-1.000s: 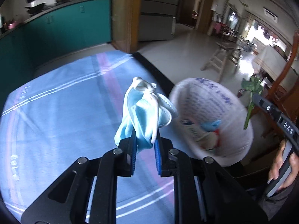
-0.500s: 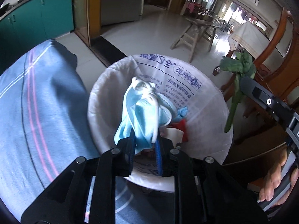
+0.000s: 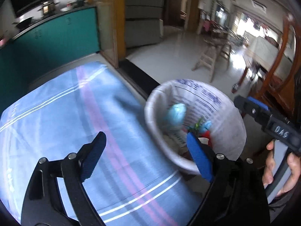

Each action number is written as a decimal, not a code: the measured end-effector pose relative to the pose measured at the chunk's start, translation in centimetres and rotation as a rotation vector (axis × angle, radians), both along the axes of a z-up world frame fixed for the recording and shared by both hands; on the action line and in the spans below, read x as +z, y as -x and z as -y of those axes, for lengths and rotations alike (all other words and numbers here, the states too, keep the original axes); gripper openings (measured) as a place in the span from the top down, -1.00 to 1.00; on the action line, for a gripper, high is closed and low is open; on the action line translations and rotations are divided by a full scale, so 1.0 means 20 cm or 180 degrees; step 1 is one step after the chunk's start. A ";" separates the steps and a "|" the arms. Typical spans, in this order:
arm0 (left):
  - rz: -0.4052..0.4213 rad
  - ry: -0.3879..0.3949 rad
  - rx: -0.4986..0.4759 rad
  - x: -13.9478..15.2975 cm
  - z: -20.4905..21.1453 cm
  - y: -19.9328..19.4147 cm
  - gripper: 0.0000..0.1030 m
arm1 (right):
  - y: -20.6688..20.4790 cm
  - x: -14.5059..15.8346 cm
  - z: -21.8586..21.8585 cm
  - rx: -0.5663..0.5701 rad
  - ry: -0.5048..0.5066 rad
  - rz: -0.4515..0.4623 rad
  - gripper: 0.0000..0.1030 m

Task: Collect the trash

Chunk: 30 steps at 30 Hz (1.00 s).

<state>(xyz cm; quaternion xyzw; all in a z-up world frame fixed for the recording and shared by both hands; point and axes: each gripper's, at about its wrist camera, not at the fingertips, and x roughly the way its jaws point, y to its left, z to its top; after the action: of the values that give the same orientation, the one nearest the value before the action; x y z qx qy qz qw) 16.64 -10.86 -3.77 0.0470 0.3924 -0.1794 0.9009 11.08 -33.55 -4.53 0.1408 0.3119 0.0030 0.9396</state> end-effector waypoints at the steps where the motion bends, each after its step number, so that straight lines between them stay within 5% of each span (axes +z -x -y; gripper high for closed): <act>1: 0.0058 0.0060 0.0095 0.03 -0.07 0.02 -0.77 | 0.02 0.01 -0.03 -0.0010 0.0083 0.0063 -0.65; 7: 0.0772 0.0379 0.0797 0.22 -0.48 0.21 -0.93 | 0.20 0.10 -0.26 0.0221 0.0439 0.0767 -0.93; 13: 0.1222 0.0199 0.1035 0.25 -0.70 0.38 -0.94 | 0.33 0.11 -0.52 0.0469 0.0866 0.1363 -0.93; 20: 0.1282 0.0243 0.1087 0.27 -0.81 0.47 -0.94 | 0.33 0.11 -0.60 0.0540 0.0815 0.1602 -0.94; 30: 0.1304 0.0169 0.1043 0.27 -0.79 0.52 -0.94 | 0.31 0.11 -0.63 0.0569 0.0881 0.1568 -0.94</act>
<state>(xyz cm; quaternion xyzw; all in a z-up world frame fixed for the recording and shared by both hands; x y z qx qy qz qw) 6.32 4.98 1.61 -0.0055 0.1994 -0.0281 0.9795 4.80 -20.93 -2.38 -0.0217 0.0831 0.0773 0.9933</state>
